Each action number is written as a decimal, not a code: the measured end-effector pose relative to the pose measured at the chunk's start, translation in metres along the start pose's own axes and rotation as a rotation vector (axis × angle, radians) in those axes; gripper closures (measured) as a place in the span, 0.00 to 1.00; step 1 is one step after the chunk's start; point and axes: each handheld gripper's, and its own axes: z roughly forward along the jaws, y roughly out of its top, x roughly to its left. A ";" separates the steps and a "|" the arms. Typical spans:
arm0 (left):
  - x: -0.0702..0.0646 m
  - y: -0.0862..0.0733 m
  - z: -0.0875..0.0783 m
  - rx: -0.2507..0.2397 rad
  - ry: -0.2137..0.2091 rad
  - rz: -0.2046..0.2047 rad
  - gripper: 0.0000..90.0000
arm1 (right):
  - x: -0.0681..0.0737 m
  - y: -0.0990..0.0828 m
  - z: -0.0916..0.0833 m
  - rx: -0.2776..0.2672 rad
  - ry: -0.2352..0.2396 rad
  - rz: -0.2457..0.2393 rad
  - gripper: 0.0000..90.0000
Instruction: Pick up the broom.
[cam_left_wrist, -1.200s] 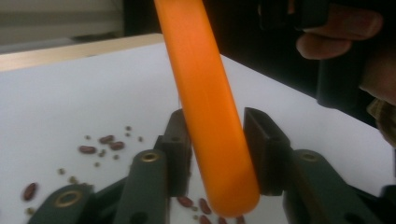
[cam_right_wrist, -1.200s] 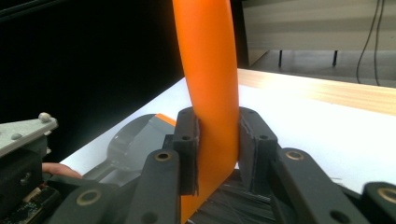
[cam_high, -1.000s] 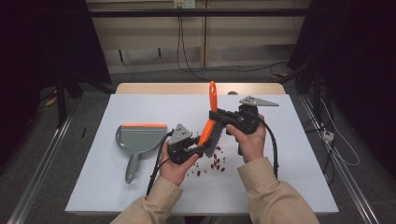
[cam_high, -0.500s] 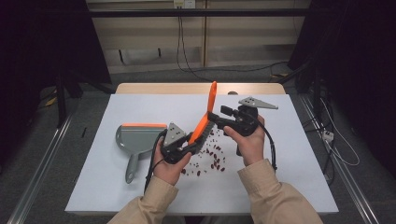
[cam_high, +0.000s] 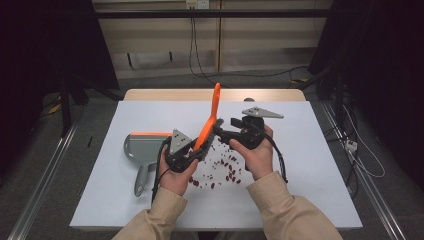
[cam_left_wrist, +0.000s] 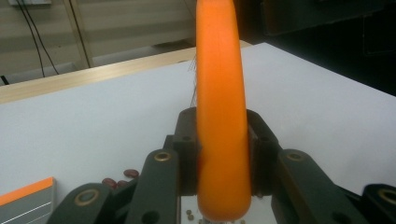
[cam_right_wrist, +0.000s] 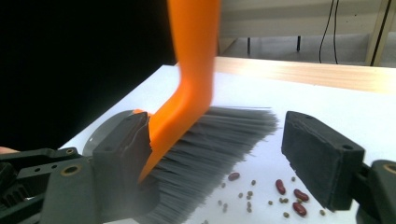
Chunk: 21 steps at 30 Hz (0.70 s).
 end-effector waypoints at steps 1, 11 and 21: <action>0.000 0.000 0.000 0.000 0.006 0.003 0.79 | 0.002 0.000 0.002 0.001 0.005 0.003 0.27; -0.006 0.000 0.003 -0.010 0.039 0.009 0.79 | 0.018 -0.002 0.018 0.003 0.019 0.103 0.35; -0.016 0.004 -0.001 -0.051 0.052 0.028 0.77 | 0.020 -0.005 0.028 0.018 -0.038 0.172 0.44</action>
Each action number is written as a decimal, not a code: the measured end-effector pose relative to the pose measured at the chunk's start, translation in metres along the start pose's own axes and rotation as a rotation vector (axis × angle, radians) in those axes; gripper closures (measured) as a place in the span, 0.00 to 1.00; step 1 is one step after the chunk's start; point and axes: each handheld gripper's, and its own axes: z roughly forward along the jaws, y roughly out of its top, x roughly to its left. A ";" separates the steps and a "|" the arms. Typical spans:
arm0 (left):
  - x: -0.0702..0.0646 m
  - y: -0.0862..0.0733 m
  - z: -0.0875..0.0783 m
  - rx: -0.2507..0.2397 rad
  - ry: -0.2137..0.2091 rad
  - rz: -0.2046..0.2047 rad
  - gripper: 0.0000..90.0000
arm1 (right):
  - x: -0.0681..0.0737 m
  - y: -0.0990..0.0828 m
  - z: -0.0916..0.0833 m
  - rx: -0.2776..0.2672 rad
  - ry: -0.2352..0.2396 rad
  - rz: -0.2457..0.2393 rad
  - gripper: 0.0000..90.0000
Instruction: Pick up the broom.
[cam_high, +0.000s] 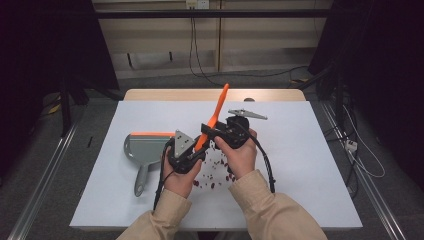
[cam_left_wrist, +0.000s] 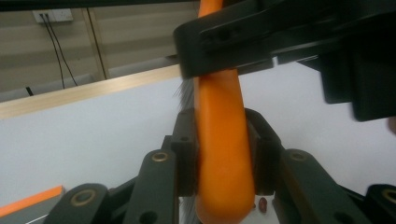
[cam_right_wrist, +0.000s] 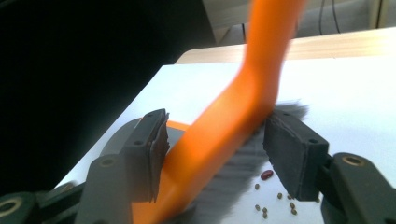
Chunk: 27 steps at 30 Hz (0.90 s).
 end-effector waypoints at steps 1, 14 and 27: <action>-0.001 0.000 0.000 -0.005 0.001 0.005 0.77 | -0.001 0.000 0.001 -0.006 -0.003 0.011 0.45; -0.014 -0.001 -0.001 -0.009 0.021 0.093 0.72 | -0.006 0.003 -0.001 0.011 0.004 0.185 0.59; 0.001 0.001 -0.001 0.027 -0.106 0.000 0.48 | -0.028 0.021 -0.019 0.044 -0.012 0.087 0.78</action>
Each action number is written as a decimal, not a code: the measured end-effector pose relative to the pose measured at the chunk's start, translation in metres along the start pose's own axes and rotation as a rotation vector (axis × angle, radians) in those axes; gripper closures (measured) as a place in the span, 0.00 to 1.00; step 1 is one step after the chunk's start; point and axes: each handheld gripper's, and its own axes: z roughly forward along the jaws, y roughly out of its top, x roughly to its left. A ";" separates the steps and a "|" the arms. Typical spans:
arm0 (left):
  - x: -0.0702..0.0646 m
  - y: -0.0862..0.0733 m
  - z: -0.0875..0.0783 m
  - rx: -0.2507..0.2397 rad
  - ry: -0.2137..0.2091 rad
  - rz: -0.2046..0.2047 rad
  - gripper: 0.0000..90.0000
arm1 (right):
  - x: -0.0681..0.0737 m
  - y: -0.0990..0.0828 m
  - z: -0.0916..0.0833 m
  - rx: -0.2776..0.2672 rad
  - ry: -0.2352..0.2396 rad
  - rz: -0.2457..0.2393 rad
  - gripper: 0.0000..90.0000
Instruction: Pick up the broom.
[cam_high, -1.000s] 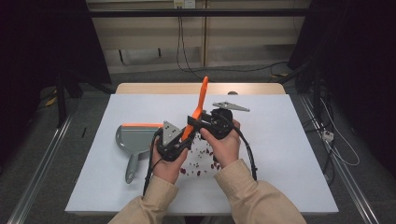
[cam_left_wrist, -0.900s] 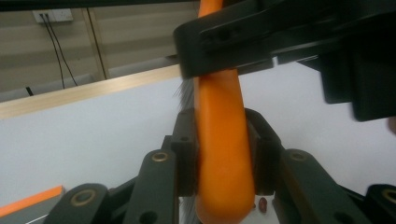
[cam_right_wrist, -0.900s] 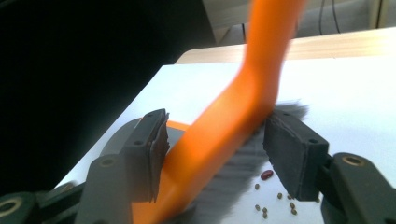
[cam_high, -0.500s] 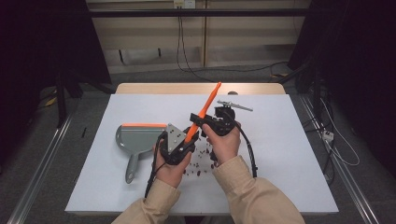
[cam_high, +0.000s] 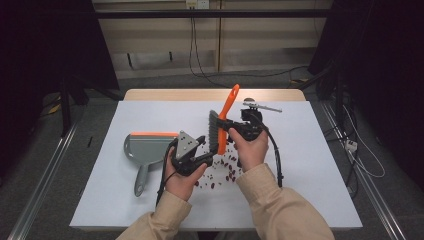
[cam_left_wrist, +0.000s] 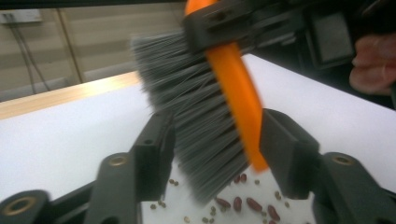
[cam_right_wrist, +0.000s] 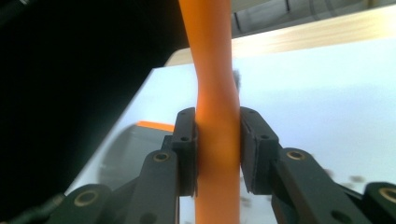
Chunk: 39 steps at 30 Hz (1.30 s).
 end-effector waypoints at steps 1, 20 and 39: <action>0.002 0.000 -0.001 0.003 -0.010 0.002 0.45 | -0.002 0.001 -0.003 0.005 -0.005 -0.018 0.78; 0.038 0.005 -0.032 0.021 -0.107 0.008 0.19 | -0.052 0.010 -0.039 0.129 -0.100 -0.203 0.78; 0.077 -0.011 -0.063 0.035 -0.078 -0.015 0.12 | -0.081 0.003 -0.041 0.277 -0.189 -0.255 0.78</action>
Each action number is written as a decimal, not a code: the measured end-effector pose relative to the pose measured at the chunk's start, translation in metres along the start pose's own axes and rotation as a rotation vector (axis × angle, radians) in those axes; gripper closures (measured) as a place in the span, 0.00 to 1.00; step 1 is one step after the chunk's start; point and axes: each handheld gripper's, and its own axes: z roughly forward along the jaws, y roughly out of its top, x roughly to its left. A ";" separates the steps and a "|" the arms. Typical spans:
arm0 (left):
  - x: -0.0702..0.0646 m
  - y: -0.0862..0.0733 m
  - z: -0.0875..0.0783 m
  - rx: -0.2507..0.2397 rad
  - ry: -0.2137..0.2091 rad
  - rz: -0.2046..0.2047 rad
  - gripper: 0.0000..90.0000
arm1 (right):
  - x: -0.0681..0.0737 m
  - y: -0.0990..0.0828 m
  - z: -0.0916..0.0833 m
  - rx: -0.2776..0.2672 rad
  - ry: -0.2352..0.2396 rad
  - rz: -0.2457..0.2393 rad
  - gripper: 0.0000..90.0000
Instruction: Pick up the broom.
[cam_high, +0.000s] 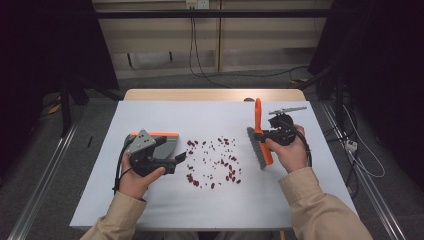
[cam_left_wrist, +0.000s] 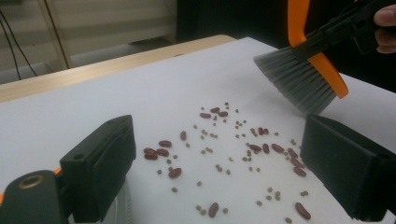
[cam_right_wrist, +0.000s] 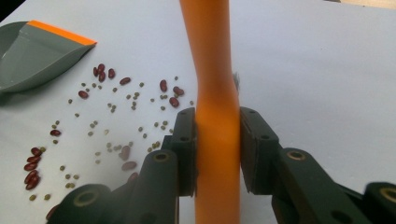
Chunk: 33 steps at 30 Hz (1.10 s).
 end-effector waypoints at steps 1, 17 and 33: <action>0.001 -0.001 -0.001 0.001 0.003 -0.002 0.12 | -0.001 0.000 0.002 -0.001 -0.002 -0.004 0.78; 0.021 -0.018 -0.012 0.018 0.024 -0.009 0.10 | -0.002 -0.005 0.049 0.009 -0.030 -0.039 0.74; 0.026 -0.028 -0.023 0.028 0.047 -0.012 0.10 | -0.001 -0.034 0.012 0.018 -0.068 -0.129 0.62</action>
